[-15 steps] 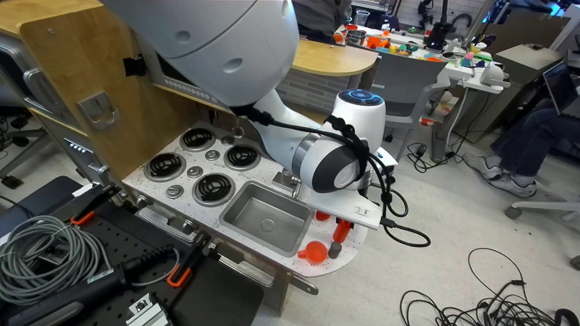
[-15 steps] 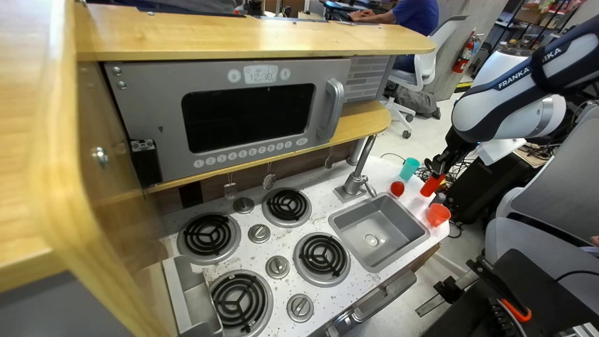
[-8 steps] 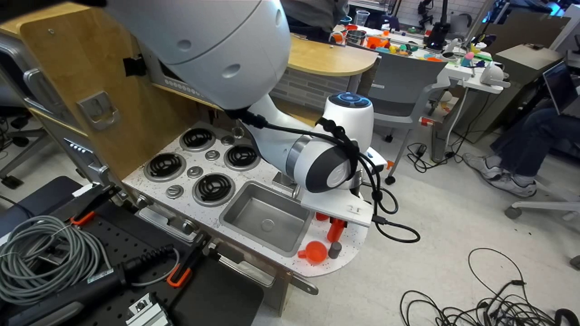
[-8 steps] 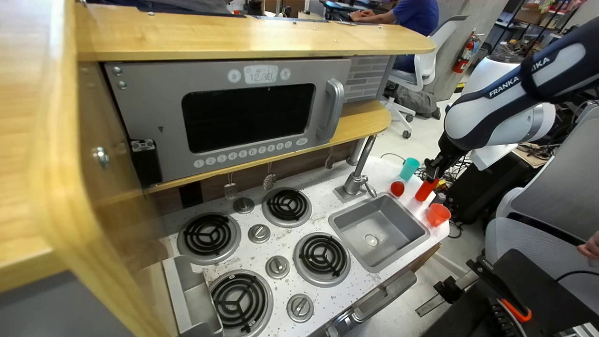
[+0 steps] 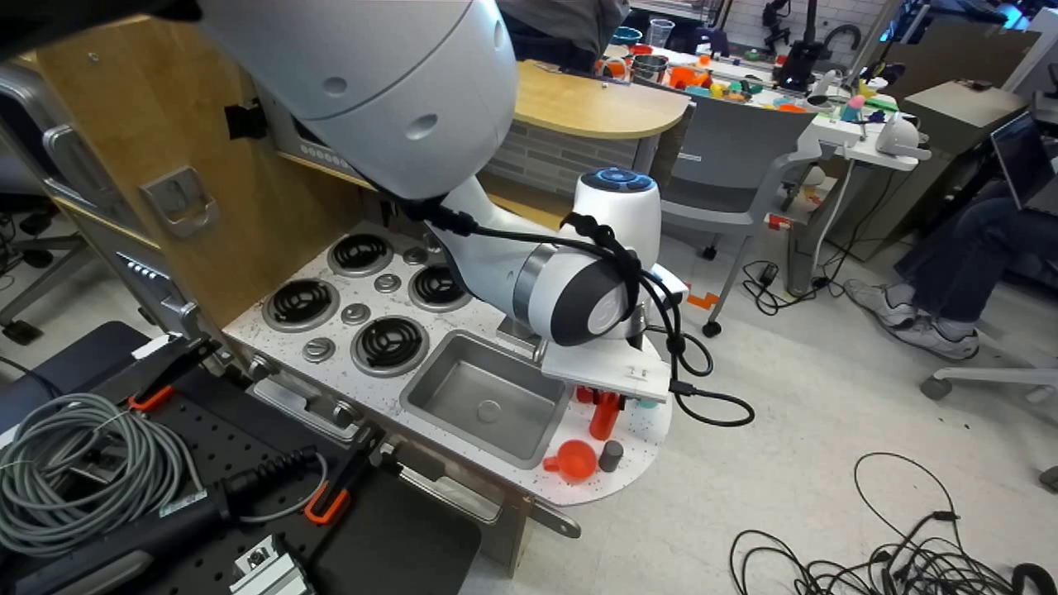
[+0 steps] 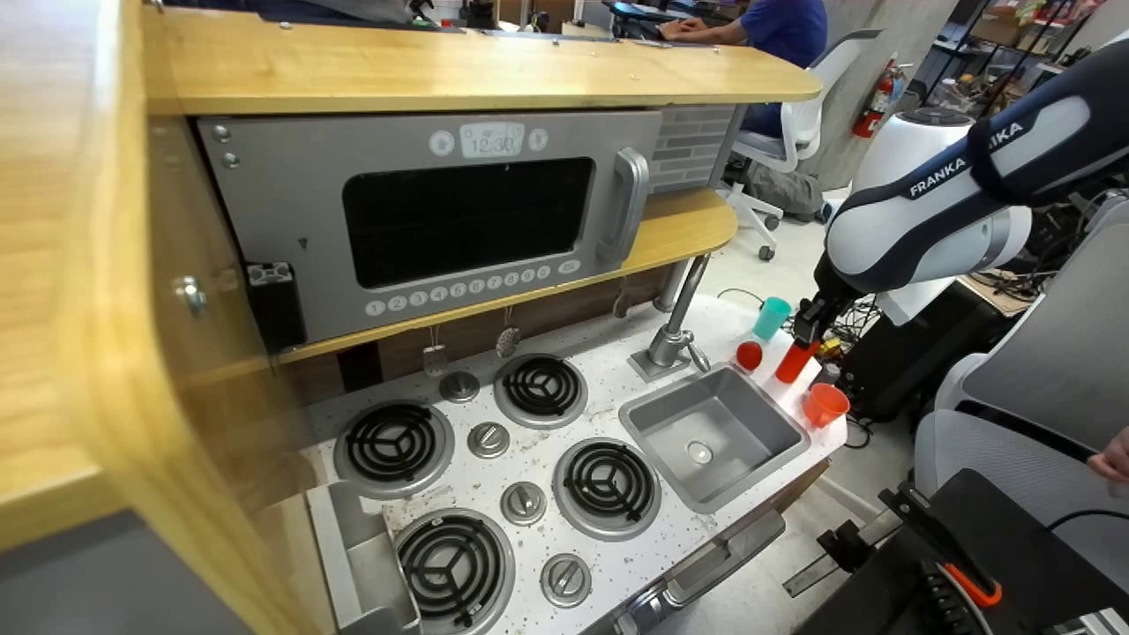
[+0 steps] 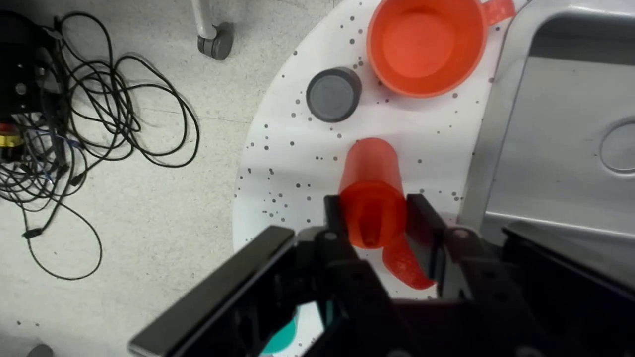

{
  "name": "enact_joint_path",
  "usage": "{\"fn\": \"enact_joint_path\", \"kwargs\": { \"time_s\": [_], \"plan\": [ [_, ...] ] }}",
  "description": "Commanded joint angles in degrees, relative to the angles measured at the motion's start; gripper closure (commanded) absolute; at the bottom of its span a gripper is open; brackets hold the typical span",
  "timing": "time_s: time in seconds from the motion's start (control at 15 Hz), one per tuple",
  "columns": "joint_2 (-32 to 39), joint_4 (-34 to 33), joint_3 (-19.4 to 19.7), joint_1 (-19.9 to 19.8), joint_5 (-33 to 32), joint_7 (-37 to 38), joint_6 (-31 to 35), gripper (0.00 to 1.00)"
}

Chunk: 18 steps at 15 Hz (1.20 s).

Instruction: Take the sauce bottle out of the cup and put it on the counter

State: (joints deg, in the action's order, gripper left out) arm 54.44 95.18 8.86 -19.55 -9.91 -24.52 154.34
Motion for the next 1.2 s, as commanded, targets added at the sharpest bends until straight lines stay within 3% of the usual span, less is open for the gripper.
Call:
{"fn": "enact_joint_path", "kwargs": {
  "time_s": [0.0, 0.2, 0.27, 0.4, 0.67, 0.93, 1.13],
  "plan": [
    [0.64, -0.51, -0.46, 0.71, -1.70, 0.35, 0.73, 0.90],
    [0.83, -0.62, -0.50, 1.22, -1.70, 0.53, 0.77, 0.90],
    [0.76, -0.62, -0.33, 1.41, -1.64, 0.83, 0.40, 0.40],
    [0.22, -0.04, 0.10, 1.67, -1.80, 1.07, 0.47, 0.32],
    [-3.97, 3.76, 0.03, 1.12, -2.39, -0.55, 1.14, 0.02],
    [-14.84, 10.58, -5.01, -3.44, -0.25, -8.54, -6.54, 0.00],
    [-22.32, 12.05, -9.03, -7.47, 4.76, -16.15, -19.63, 0.00]
  ]
}}
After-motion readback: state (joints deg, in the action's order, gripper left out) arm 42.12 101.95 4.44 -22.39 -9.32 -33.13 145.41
